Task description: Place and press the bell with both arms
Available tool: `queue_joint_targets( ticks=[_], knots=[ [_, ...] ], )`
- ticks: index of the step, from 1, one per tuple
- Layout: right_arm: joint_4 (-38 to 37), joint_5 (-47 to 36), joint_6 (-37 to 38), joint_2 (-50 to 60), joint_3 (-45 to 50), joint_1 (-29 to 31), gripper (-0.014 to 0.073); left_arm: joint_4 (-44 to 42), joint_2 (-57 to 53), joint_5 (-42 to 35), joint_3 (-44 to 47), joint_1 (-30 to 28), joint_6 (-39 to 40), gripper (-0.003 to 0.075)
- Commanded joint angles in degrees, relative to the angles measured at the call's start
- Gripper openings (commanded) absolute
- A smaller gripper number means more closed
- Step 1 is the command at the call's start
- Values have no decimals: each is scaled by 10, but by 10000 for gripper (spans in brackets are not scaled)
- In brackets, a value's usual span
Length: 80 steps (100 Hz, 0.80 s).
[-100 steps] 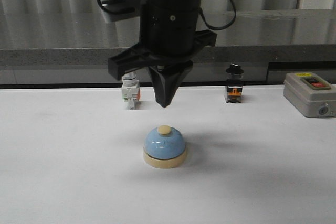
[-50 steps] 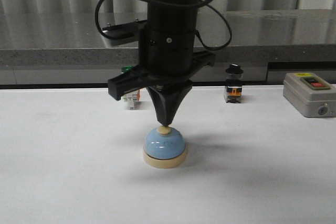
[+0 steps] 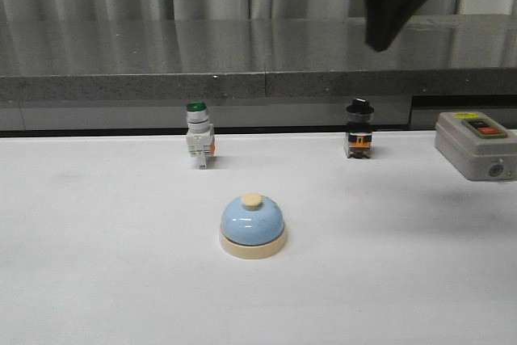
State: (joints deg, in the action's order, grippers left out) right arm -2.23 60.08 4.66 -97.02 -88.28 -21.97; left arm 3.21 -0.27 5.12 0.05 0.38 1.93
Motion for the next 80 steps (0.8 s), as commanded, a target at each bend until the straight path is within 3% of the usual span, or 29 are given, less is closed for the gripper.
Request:
queue_joint_targets(
  ticks=[1, 36, 80],
  knots=[
    [-2, -9, -4, 59, 5, 43, -69, 0, -16, -44, 12, 0, 2, -19],
    [5, -39, -1, 192, 120, 173, -69, 0, -16, -44, 12, 0, 2, -19],
    [26, -128, 2, 374, 280, 232, -69, 0, -16, -44, 12, 0, 2, -19]
  ],
)
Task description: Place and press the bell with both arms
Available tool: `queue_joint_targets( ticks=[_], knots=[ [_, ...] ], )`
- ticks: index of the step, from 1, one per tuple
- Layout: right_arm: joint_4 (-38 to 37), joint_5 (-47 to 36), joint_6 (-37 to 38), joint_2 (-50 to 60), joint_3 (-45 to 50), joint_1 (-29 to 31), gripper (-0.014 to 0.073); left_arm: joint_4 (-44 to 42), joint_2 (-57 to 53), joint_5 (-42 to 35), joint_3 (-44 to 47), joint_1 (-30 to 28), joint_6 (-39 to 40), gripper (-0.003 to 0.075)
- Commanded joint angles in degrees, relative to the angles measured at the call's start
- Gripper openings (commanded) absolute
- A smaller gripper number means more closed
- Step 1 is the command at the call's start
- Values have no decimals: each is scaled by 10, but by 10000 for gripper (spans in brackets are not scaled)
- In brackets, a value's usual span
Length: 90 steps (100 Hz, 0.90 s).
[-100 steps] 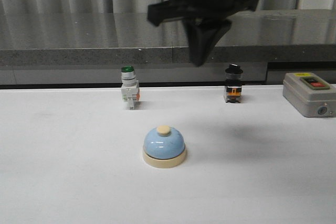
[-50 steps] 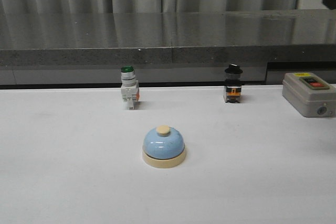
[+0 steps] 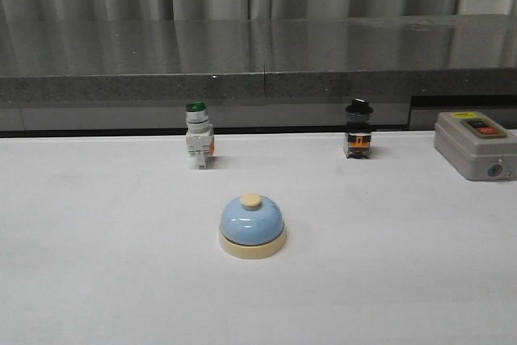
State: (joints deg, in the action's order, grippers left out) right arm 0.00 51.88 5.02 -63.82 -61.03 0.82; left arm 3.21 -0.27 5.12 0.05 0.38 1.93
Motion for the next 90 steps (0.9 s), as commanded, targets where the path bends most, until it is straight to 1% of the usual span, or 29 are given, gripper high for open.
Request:
queue_joint_targets(
  ticks=[1, 44, 61, 90],
  knots=[
    [4, -48, -1, 45, 10, 4, -69, 0, -16, -44, 12, 0, 2, -19],
    [5, -134, 2, 260, 159, 4, -69, 0, -16, -44, 12, 0, 2, -19],
    [5, -175, 2, 356, 236, 4, -69, 0, -16, -44, 12, 0, 2, -19],
    [4, -194, 2, 507, 349, 4, -69, 0, -16, -44, 12, 0, 2, -19]
  ],
)
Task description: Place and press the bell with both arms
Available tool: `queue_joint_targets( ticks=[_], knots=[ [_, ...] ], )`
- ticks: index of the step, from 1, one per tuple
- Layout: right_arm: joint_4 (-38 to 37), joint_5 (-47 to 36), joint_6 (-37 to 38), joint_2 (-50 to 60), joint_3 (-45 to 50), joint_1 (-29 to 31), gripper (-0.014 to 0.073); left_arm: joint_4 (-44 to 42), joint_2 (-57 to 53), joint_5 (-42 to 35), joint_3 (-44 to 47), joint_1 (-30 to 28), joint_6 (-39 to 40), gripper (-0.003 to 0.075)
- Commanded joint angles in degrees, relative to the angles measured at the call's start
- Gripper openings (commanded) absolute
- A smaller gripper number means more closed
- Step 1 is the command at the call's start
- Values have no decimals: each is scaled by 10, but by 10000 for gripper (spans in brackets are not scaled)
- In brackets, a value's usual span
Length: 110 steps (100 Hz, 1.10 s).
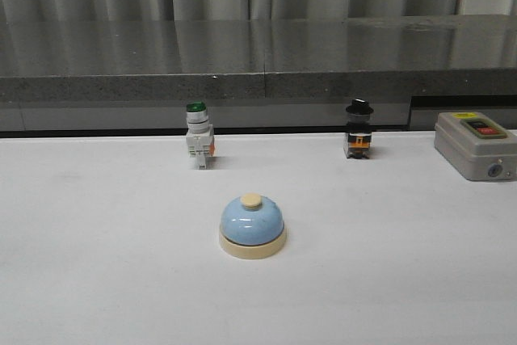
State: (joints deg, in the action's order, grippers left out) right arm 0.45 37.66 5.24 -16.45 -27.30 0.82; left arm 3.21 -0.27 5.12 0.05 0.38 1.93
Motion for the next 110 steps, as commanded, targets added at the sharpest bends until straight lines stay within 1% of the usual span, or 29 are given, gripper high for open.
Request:
queue_joint_targets(
  ticks=[1, 15, 27, 41, 55, 65, 86, 90, 93, 110],
  knots=[
    [-1, -52, -1, 40, 14, 4, -69, 0, -16, -44, 12, 0, 2, -19],
    [-4, -62, -1, 113, 60, 4, -69, 0, -16, -44, 12, 0, 2, -19],
    [-4, -95, -1, 183, 96, 4, -69, 0, -16, -44, 12, 0, 2, -19],
    [-10, -122, -1, 179, 114, 2, -69, 0, -16, -44, 12, 0, 2, -19],
    [-12, -229, -1, 179, 146, 2, -69, 0, -16, -44, 12, 0, 2, -19],
    [-25, -308, -1, 179, 193, 2, -69, 0, -16, -44, 12, 0, 2, -19],
    [-25, -423, -1, 179, 283, 2, -69, 0, -16, -44, 12, 0, 2, -19],
    [-25, -427, -1, 179, 289, 2, -69, 0, -16, -44, 12, 0, 2, -19],
    [-26, -407, -1, 179, 288, 2, -69, 0, -16, -44, 12, 0, 2, -19],
    [-26, -362, -1, 179, 288, 2, -69, 0, -16, -44, 12, 0, 2, -19]
  ],
)
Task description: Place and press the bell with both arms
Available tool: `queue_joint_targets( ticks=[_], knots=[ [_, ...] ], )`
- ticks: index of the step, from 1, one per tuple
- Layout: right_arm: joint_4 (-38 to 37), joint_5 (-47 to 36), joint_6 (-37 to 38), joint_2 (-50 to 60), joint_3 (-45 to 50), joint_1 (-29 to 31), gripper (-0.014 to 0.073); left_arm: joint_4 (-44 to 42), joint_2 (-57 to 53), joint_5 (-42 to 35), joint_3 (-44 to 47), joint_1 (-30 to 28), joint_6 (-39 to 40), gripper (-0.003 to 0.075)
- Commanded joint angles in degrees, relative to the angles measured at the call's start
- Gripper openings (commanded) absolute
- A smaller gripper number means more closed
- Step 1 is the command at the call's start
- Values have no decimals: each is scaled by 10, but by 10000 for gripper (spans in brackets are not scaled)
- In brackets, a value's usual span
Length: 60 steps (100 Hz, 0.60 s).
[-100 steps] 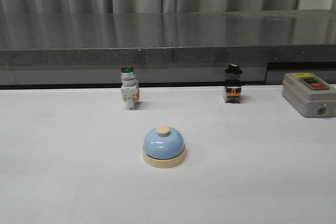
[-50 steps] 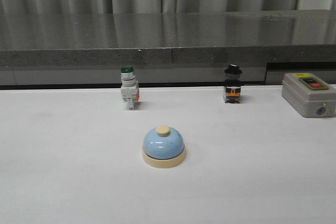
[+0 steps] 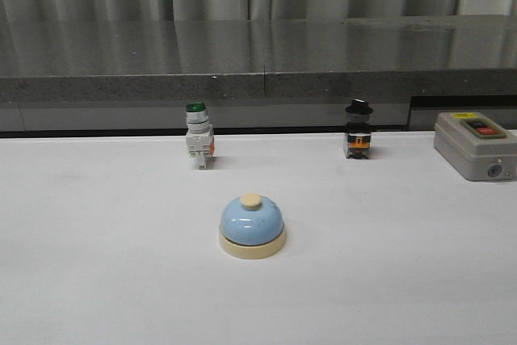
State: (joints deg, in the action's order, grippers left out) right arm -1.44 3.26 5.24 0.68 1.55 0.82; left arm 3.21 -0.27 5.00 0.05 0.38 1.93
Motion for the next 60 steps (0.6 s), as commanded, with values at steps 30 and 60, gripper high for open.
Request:
queue_joint_targets(
  ticks=[30, 60],
  knots=[
    [-7, 8, -1, 7, 0, 2, -69, 0, -16, -43, 12, 0, 2, -19],
    [-7, 8, -1, 7, 0, 2, -69, 0, -16, -43, 12, 0, 2, -19]
  ],
)
